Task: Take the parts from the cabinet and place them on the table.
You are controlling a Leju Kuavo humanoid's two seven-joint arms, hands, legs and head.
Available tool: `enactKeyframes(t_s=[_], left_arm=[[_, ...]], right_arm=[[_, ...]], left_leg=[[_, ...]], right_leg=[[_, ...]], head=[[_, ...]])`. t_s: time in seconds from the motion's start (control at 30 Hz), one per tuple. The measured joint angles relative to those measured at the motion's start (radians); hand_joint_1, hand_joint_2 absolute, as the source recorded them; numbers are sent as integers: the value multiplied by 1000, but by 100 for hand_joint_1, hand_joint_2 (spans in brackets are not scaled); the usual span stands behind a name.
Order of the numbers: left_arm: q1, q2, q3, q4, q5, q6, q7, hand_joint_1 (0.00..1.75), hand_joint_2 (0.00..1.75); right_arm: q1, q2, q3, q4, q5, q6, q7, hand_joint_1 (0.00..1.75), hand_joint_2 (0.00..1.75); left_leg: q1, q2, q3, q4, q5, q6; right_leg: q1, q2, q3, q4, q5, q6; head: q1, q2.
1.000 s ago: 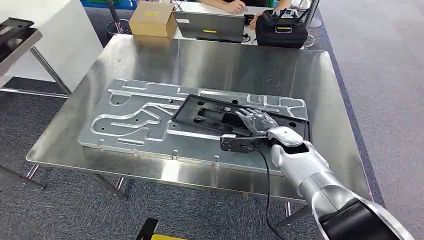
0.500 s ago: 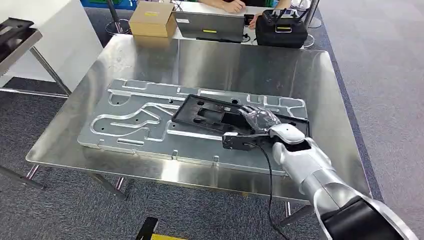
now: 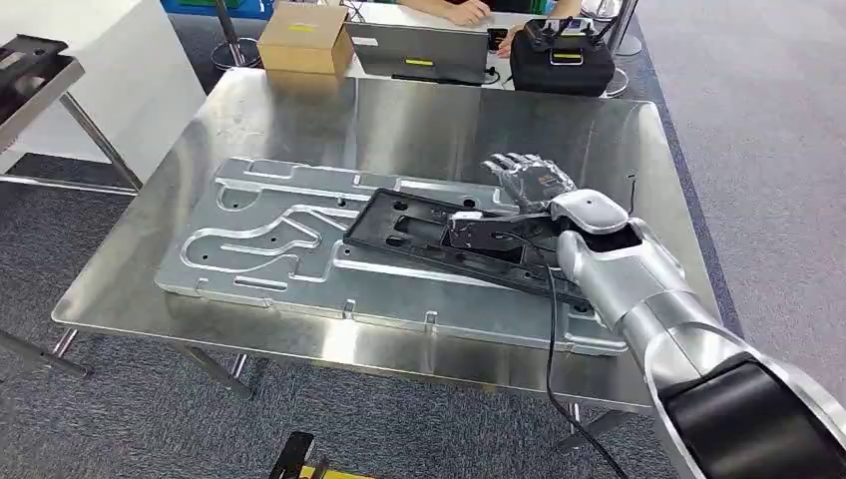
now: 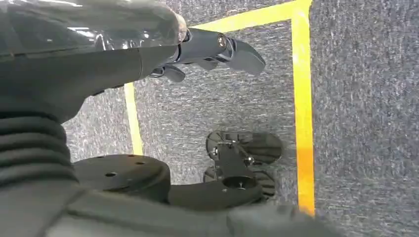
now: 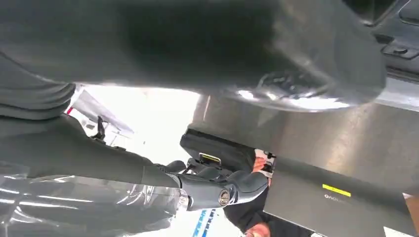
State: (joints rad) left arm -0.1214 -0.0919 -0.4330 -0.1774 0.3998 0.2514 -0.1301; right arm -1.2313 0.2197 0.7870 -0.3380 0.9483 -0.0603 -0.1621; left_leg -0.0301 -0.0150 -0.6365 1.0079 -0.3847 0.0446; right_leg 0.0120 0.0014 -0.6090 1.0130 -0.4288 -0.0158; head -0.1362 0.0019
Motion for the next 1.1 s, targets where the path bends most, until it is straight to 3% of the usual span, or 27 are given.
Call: enactKeyframes(t_s=[0.77,1.0,1.1], left_arm=[[-13,0,52,0,72,-29,-52,0,0],[-9,3,57,0,70,-28,-43,0,0],[-5,4,57,0,67,-26,-42,0,0]], right_arm=[[1,1,0,1,14,6,-10,0,0],[1,10,0,1,19,7,-8,0,0],[0,13,-1,1,20,10,-8,0,0]], left_leg=[[-2,0,0,1,-1,1],[-6,0,-1,4,-4,7],[-7,0,-1,6,0,16]], right_leg=[[-2,0,0,0,1,2],[-6,0,1,0,-1,10],[-8,0,2,-1,3,19]], head=[[0,0],[0,0],[0,0]])
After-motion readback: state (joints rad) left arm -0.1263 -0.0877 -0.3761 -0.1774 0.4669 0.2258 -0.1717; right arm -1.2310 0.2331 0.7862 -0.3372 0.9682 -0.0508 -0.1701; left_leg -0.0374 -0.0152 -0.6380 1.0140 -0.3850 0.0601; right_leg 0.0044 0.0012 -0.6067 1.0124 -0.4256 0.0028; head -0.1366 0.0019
